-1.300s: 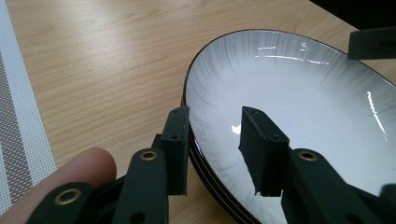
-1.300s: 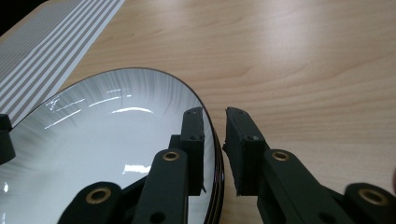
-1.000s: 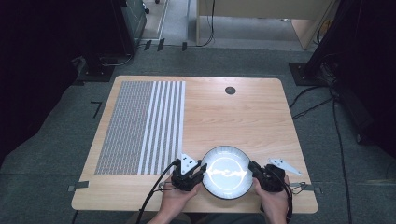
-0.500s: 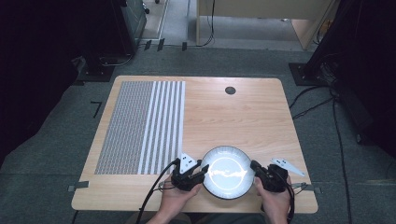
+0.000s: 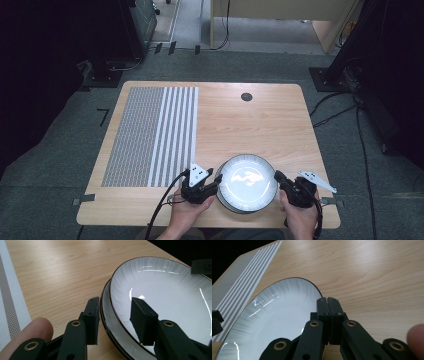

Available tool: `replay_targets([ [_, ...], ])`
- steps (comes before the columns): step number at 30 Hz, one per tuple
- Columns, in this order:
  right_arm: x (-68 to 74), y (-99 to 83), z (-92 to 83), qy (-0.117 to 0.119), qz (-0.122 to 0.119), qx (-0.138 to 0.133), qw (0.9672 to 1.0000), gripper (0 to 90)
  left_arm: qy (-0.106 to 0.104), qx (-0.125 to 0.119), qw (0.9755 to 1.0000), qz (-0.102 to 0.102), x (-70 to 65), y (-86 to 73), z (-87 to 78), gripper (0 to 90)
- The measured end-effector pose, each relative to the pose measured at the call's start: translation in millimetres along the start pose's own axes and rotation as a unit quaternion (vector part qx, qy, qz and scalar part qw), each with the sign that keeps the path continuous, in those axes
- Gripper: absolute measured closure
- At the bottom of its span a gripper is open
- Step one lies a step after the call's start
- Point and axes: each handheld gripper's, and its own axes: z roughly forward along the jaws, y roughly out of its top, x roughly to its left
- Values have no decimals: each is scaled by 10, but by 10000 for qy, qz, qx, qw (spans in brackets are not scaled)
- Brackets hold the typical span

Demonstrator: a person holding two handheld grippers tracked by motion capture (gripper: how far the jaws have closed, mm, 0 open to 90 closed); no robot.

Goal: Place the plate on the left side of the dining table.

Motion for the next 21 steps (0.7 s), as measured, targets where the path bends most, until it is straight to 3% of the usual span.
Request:
replay_targets([
  [8, 1, -24, -93, -80, -26, -74, 9999, 900, -164, 205, 9994, 209, -104, -37, 119, 637],
  [16, 30, -72, -152, -232, -120, -194, 9995, 899, -181, 507, 9985, 114, -110, -44, 253, 633],
  [21, 49, -98, -151, -276, -189, -160, 9993, 866, -154, 537, 9984, 77, -107, -46, 281, 641],
])
